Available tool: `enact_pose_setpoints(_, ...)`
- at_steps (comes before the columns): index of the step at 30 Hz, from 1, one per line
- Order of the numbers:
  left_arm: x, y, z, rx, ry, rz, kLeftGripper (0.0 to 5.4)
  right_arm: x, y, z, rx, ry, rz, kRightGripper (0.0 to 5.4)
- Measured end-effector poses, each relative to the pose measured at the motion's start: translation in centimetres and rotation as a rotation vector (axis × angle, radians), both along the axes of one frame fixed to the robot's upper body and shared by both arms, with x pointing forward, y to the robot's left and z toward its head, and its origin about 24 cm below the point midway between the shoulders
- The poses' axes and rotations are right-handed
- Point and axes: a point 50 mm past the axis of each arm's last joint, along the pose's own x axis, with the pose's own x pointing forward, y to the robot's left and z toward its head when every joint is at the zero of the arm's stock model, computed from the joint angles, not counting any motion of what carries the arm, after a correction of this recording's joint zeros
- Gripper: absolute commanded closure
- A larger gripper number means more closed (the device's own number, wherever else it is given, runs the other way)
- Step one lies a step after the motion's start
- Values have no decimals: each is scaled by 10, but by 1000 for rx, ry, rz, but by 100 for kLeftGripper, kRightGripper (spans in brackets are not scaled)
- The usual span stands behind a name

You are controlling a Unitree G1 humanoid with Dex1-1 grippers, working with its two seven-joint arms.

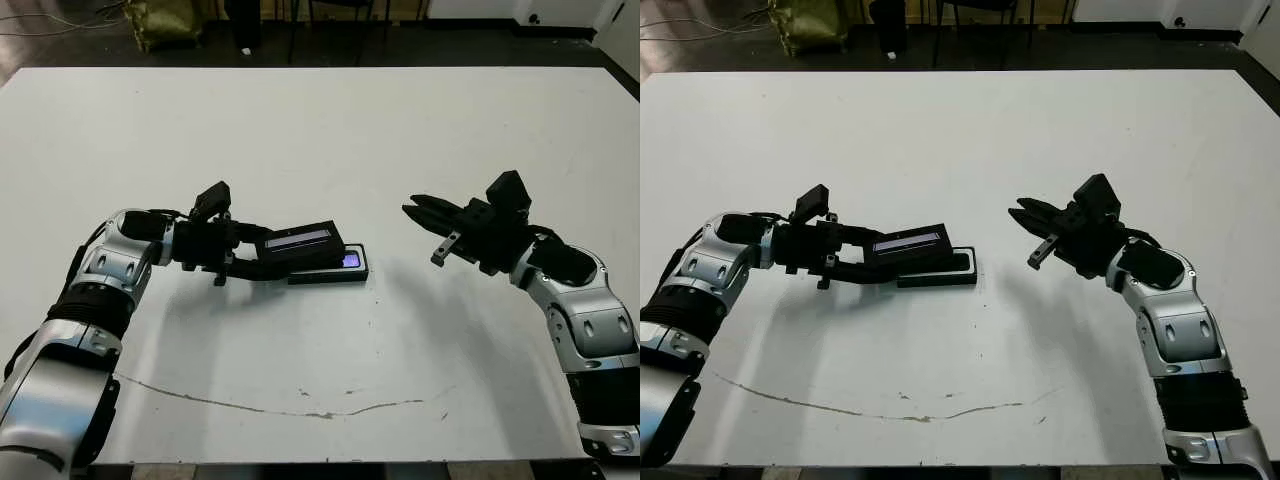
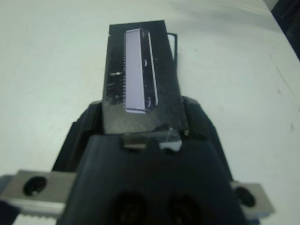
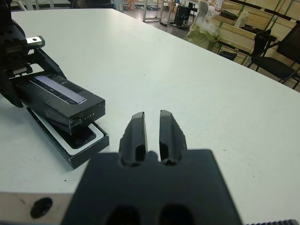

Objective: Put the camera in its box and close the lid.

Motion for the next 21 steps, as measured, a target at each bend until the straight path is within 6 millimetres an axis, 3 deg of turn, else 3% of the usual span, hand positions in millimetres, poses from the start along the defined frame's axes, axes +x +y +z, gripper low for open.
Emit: enact_pose_setpoints(21,-1,-10,3,24,-33,-51,308,0,0,1,-10,-8,0,540)
